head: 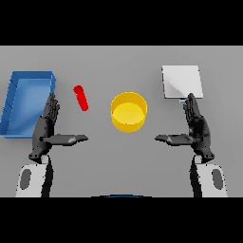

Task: Pick up the red beaker and tilt it to pour out 1 green nut into yellow bowl. Pick up the yellow bowl and place it on the metallic measuring scale.

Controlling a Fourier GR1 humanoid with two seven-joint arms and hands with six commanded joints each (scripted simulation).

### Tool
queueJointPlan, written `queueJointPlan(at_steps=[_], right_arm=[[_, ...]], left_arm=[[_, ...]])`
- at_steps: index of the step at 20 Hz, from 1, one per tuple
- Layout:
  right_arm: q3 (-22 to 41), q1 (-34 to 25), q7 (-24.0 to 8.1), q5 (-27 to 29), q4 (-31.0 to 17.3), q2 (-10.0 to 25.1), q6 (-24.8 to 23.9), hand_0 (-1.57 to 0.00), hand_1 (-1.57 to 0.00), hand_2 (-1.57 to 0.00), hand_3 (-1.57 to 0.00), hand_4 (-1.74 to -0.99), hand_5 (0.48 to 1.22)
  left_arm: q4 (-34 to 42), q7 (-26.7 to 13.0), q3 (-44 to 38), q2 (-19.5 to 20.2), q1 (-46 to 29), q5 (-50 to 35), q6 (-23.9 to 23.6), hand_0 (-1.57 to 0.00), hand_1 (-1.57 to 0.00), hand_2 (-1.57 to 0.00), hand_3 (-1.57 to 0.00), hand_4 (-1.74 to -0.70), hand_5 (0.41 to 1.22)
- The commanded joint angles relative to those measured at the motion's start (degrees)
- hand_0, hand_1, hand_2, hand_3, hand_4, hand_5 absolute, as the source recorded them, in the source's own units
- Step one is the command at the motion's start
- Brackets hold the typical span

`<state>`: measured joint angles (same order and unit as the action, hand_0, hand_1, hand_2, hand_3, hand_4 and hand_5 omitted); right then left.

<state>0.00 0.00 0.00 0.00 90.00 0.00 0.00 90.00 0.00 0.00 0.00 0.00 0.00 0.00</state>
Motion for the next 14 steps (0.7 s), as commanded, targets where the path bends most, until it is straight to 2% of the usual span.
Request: queueJointPlan(at_steps=[1, 6, 7, 9, 11, 14], right_arm=[[0.0, -0.1, -0.1, 0.0, 0.0, -0.1, -0.1, 0.00, 0.00, 0.00, 0.00, -1.245, 0.681], [0.3, -0.9, -0.7, -0.4, -0.3, -0.3, -0.3, 0.00, 0.00, 0.00, 0.00, -1.245, 0.681], [2.7, 1.2, 3.4, -6.2, 2.1, 2.1, -1.5, 0.00, 0.00, 0.00, 0.00, -1.245, 0.681], [6.1, 4.4, 6.2, -12.6, 5.1, 3.3, -2.9, 0.00, 0.00, 0.00, 0.00, -1.239, 0.679], [6.8, 4.0, 4.2, -15.0, 5.8, 3.8, -3.8, 0.00, 0.00, 0.00, 0.00, -1.235, 0.678], [7.9, 5.1, 4.9, -15.2, 7.3, 3.4, -3.2, 0.00, 0.00, 0.00, 0.00, -1.245, 0.681]], left_arm=[[-0.1, -0.1, 0.0, -0.1, 0.2, 0.0, -0.1, 0.00, 0.00, 0.00, 0.00, -1.20, 0.652], [-1.6, -0.6, 0.2, -0.6, 2.0, 0.4, -0.5, 0.00, 0.00, 0.00, 0.00, -1.20, 0.652], [0.5, -0.4, 2.2, 0.8, 0.5, 3.6, -0.6, 0.00, 0.00, 0.00, 0.00, -1.20, 0.652], [3.5, -0.8, 4.6, 2.0, -1.4, 6.7, -0.5, 0.00, 0.00, 0.00, 0.00, -1.21, 0.650], [5.1, -2.4, 5.5, 2.4, -2.4, 7.4, -0.1, 0.00, 0.00, 0.00, 0.00, -1.22, 0.658], [6.4, -3.7, 6.2, 3.0, -2.5, 8.1, 0.1, 0.00, 0.00, 0.00, 0.00, -1.23, 0.662]])
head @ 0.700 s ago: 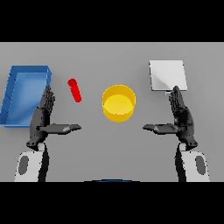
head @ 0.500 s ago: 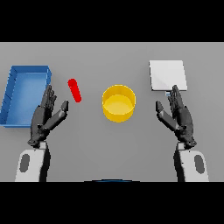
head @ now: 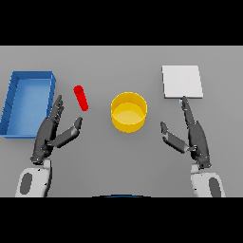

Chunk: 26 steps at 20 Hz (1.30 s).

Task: Pick up the red beaker and tilt it to pour out 1 green nut into yellow bowl. Pick up the yellow bowl and place it on the metallic measuring scale.

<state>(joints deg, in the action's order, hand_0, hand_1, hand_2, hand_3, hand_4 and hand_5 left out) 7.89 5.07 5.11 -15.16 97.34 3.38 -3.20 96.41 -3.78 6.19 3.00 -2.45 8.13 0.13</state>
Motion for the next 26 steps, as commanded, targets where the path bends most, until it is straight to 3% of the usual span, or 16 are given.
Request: queueJointPlan(at_steps=[1, 8, 18, 19, 23, 26], right_arm=[[-0.2, -0.3, -0.5, 0.2, -0.3, 0.1, 0.1, 0.00, 0.00, 0.00, 0.00, -1.250, 0.681], [-1.3, 0.6, 1.0, 3.8, 0.1, 0.1, 2.1, 0.00, 0.00, 0.00, 0.00, -1.304, 0.678], [-1.9, 1.0, 0.4, 4.4, 0.4, 0.4, 2.2, 0.00, 0.00, 0.00, 0.00, -1.338, 0.688], [-2.4, -0.1, -0.9, 5.1, 0.2, 0.4, 2.3, 0.00, 0.00, 0.00, 0.00, -1.338, 0.688], [-2.0, 0.4, 0.7, 4.8, 0.1, 0.0, 2.2, 0.00, 0.00, 0.00, 0.00, -1.332, 0.685], [-2.0, 0.1, -0.6, 4.7, 0.3, 0.1, 2.2, 0.00, 0.00, 0.00, 0.00, -1.320, 0.683]], left_arm=[[-0.6, -0.2, 0.3, 0.1, 0.3, 0.3, 0.3, 0.00, 0.00, 0.00, 0.00, -1.24, 0.668], [-12.9, 0.2, -1.8, -0.3, 10.5, 0.2, 0.8, 0.00, 0.00, 0.00, 0.00, -1.38, 0.738], [-31.6, 4.4, -6.9, -0.9, 22.7, -0.4, -0.5, 0.00, 0.00, 0.00, 0.00, -1.33, 0.714], [-32.5, 4.6, -6.9, -1.2, 23.8, -0.1, -0.8, 0.00, 0.00, 0.00, 0.00, -1.32, 0.712], [-36.7, 5.0, -7.8, -0.5, 27.3, 0.1, -0.7, 0.00, 0.00, 0.00, 0.00, -1.31, 0.704], [-39.0, 5.4, -8.3, -0.5, 29.5, 0.2, -0.7, 0.00, 0.00, 0.00, 0.00, -1.32, 0.708]])
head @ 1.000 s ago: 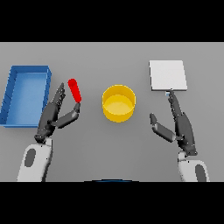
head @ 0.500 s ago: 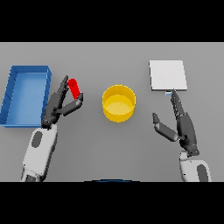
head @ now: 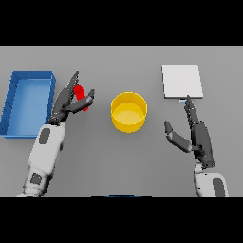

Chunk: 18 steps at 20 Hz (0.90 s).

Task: Pick up the red beaker and tilt it to pour out 1 green nut into yellow bowl. Pick up the yellow bowl and place it on the metallic measuring scale.

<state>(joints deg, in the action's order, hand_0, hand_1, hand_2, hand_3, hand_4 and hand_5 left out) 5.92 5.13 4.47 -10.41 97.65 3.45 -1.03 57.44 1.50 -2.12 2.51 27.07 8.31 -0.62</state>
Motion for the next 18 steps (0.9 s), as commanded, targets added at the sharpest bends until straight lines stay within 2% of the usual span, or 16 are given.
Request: queueJointPlan(at_steps=[1, 2, 4, 5, 6, 7, 9, 11, 14, 15, 18], right_arm=[[-0.2, -0.2, -0.2, 0.0, 0.0, 0.1, -0.1, 0.00, 0.00, 0.00, 0.00, -1.315, 0.682], [-0.2, 0.1, 0.5, -0.2, 0.1, 0.4, -0.2, 0.00, 0.00, 0.00, 0.00, -1.311, 0.682], [-0.1, 0.3, -0.3, 0.1, 0.3, 0.1, 0.0, 0.00, 0.00, 0.00, 0.00, -1.298, 0.682], [-0.3, -0.6, -0.6, -0.4, 0.4, 0.5, -0.4, 0.00, 0.00, 0.00, 0.00, -1.295, 0.683], [-0.8, -1.2, -0.9, 0.1, -0.1, 0.7, -0.3, 0.00, 0.00, 0.00, 0.00, -1.291, 0.684], [-0.7, -0.5, -0.3, 0.3, -0.1, 0.6, 0.0, 0.00, 0.00, 0.00, 0.00, -1.289, 0.684], [-0.2, 0.0, -0.2, -0.3, 0.6, 0.3, -0.3, 0.00, 0.00, 0.00, 0.00, -1.285, 0.683], [-0.3, -0.6, -0.6, -0.1, -0.1, 0.2, -0.2, 0.00, 0.00, 0.00, 0.00, -1.287, 0.684], [0.3, -0.1, 1.1, -0.4, -0.2, -0.2, -0.1, 0.00, 0.00, 0.00, 0.00, -1.293, 0.682], [-0.1, -0.7, 0.3, -0.3, -1.0, -0.1, -0.2, 0.00, 0.00, 0.00, 0.00, -1.296, 0.681], [-0.2, -1.2, 1.0, -0.3, -1.2, 0.3, 0.1, 0.00, 0.00, 0.00, 0.00, -1.288, 0.679]], left_arm=[[-1.6, 0.5, -0.3, -0.1, 0.8, -0.1, 0.2, 0.00, 0.00, 0.00, 0.00, -1.32, 0.710], [-2.3, 1.8, -0.3, -0.4, 1.0, -0.3, 0.4, 0.00, 0.00, 0.00, 0.00, -1.33, 0.715], [-3.4, 4.4, -0.8, -0.6, 1.5, -0.5, 0.3, 0.00, 0.00, 0.00, 0.00, -1.36, 0.735], [-4.3, 5.0, -1.2, -1.0, 2.2, -0.6, -0.2, 0.00, 0.00, -0.03, 0.00, -1.39, 0.752], [-5.3, 5.2, -1.7, -1.6, 2.8, -0.9, -0.9, -0.08, -0.08, -0.12, -0.08, -1.42, 0.770], [-5.6, 4.5, -2.1, -2.1, 2.7, -1.3, -1.4, -0.25, -0.28, -0.31, -0.22, -1.44, 0.795], [-7.4, 4.5, -2.5, -2.9, 4.3, -0.4, -4.1, -0.68, -0.70, -0.71, -0.71, -1.44, 0.949], [-8.4, 5.4, -1.7, -3.1, 4.9, 1.7, -6.5, -1.00, -1.01, -1.02, -1.02, -1.44, 1.047], [-8.4, 6.7, -2.0, -3.1, 4.3, 1.4, -6.3, -1.28, -1.29, -1.29, -1.29, -1.45, 1.132], [-9.3, 7.5, -2.4, -3.3, 5.0, 1.8, -7.4, -1.34, -1.34, -1.35, -1.34, -1.51, 1.132], [-8.9, 9.6, -2.3, -3.3, 5.5, 0.0, -7.3, -1.45, -1.45, -1.46, -1.45, -1.62, 1.117]])
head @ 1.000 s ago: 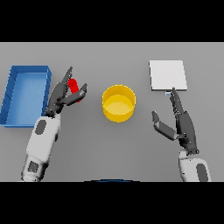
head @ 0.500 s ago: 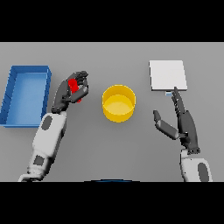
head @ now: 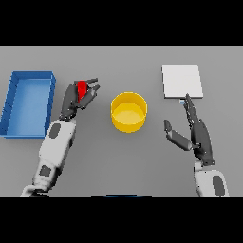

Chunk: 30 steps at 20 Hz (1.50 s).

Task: Pick up the red beaker and tilt it to pour out 1 green nut into yellow bowl. Pick up the yellow bowl and place it on the metallic measuring scale.

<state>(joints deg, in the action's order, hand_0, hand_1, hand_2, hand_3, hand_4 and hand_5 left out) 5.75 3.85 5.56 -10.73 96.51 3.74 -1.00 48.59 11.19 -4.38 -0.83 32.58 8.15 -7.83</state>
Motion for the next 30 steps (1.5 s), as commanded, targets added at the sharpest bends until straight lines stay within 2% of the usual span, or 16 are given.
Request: queueJointPlan(at_steps=[1, 5, 8, 10, 11, 18, 21, 22, 24, 28, 30], right_arm=[[0.0, 0.1, 0.3, -0.1, 0.2, 0.3, 0.1, 0.00, 0.00, 0.00, 0.00, -1.281, 0.676], [0.2, -0.1, -0.3, -0.9, -0.1, 0.2, -0.3, 0.00, 0.00, 0.00, 0.00, -1.258, 0.669], [1.0, 0.0, 0.9, -2.2, -0.8, -0.3, -0.9, 0.00, 0.00, 0.00, 0.00, -1.245, 0.673], [1.6, 1.5, 1.9, -3.4, 0.7, 0.1, -1.2, 0.00, 0.00, 0.00, 0.00, -1.247, 0.685], [1.6, 1.3, 0.7, -3.7, 1.0, 0.1, -1.4, 0.00, 0.00, 0.00, 0.00, -1.245, 0.688], [2.2, 2.0, -1.2, -3.8, 2.5, -0.4, -1.4, 0.00, 0.00, 0.00, 0.00, -1.248, 0.711], [1.7, 1.8, -0.8, -3.7, 2.0, 0.4, -1.0, 0.00, 0.00, 0.00, 0.00, -1.260, 0.719], [2.0, 1.6, -0.4, -3.5, 2.2, -0.2, -1.1, 0.00, 0.00, 0.00, 0.00, -1.266, 0.720], [1.8, 0.8, -1.0, -3.4, 1.3, -0.5, -1.2, 0.00, 0.00, 0.00, 0.00, -1.267, 0.721], [1.4, 1.5, -0.2, -2.5, 1.5, 0.1, -0.4, 0.00, 0.00, 0.00, 0.00, -1.264, 0.717], [1.8, 1.3, -0.1, -3.0, 1.6, -0.5, -1.0, 0.00, 0.00, 0.00, 0.00, -1.262, 0.705]], left_arm=[[1.4, -0.4, 0.4, 0.1, -0.3, -0.3, -0.1, -1.48, -1.48, -1.48, -1.48, -1.64, 1.112], [6.7, -0.3, 2.3, 1.7, -1.1, -0.8, -0.8, -1.53, -1.53, -1.53, -1.53, -1.70, 1.098], [9.8, -2.9, 5.4, 3.4, -0.1, 1.7, -1.6, -1.55, -1.55, -1.55, -1.55, -1.72, 1.101], [11.2, -7.9, 9.8, 5.8, 1.7, 5.6, -0.5, -1.56, -1.56, -1.56, -1.56, -1.73, 1.113], [12.0, -9.9, 12.6, 7.3, 2.8, 8.2, 0.6, -1.56, -1.56, -1.56, -1.56, -1.73, 1.119], [15.7, -13.0, 20.4, 12.9, 2.2, 13.0, 4.5, -1.56, -1.56, -1.56, -1.56, -1.73, 1.112], [14.2, -14.7, 26.9, 15.1, 6.2, 20.6, 4.8, -1.57, -1.57, -1.57, -1.57, -1.74, 1.123], [13.4, -14.1, 29.2, 16.3, 7.7, 23.3, 5.4, -1.57, -1.57, -1.57, -1.57, -1.74, 1.137], [11.6, -15.6, 33.6, 17.1, 11.0, 28.1, 6.7, -1.57, -1.57, -1.57, -1.57, -1.74, 1.152], [7.4, -13.9, 39.7, 18.9, 18.0, 34.3, 10.6, -1.57, -1.57, -1.57, -1.57, -1.74, 1.193], [4.8, -12.8, 43.2, 18.6, 20.5, 37.0, 12.5, -1.57, -1.57, -1.57, -1.57, -1.65, 1.203]])
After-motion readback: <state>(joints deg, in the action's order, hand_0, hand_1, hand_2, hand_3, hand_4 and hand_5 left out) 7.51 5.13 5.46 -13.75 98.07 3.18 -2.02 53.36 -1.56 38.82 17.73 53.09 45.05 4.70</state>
